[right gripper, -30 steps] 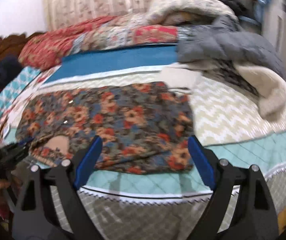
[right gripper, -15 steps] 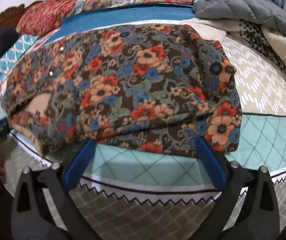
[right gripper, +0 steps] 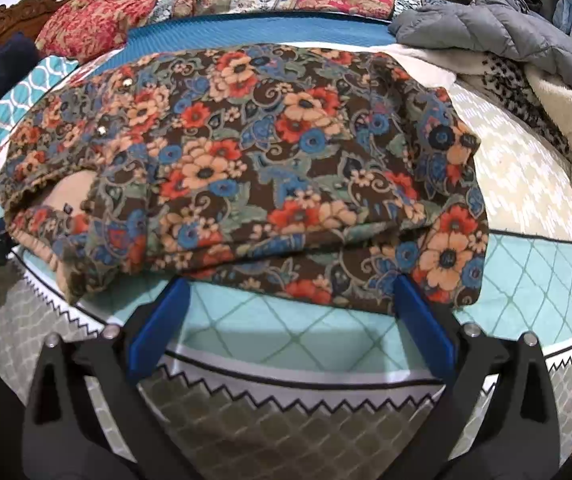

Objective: Fold large clothes

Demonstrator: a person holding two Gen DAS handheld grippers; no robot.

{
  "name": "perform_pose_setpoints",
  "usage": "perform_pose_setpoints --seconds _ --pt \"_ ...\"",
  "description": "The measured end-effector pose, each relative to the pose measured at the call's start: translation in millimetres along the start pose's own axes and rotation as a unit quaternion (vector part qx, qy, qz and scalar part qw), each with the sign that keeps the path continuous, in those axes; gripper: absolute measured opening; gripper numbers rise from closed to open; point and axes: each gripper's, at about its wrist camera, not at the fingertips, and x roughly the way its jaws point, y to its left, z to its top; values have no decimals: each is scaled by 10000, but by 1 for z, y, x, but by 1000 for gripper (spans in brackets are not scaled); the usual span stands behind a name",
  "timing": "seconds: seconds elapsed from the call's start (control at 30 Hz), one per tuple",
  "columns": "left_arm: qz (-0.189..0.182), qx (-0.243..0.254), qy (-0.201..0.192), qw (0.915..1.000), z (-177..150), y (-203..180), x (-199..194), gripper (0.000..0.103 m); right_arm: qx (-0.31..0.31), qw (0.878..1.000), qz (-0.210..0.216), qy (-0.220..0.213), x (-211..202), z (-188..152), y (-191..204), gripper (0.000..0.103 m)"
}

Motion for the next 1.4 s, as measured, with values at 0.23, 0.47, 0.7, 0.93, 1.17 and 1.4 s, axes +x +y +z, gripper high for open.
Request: perform_pose_setpoints --seconds 0.23,0.47,0.7,0.93,1.17,1.4 --pt "-159 140 74 9997 2 2 -11 0 372 9978 332 -437 -40 8 -7 98" --pt "-392 -26 -690 9968 24 21 -55 0 339 9955 438 -769 -54 36 -6 97" --pt "-1 -101 -124 9999 34 28 -8 0 633 9979 70 147 6 37 -31 80" --pt "-92 -260 -271 9993 11 32 2 0 681 9976 127 -6 2 34 -35 79" --pt "-39 -198 -312 9993 9 29 0 0 939 9951 298 -50 -10 28 -46 79" --pt "88 -151 -271 9995 10 28 2 0 1026 9928 326 -522 -44 32 -52 79"
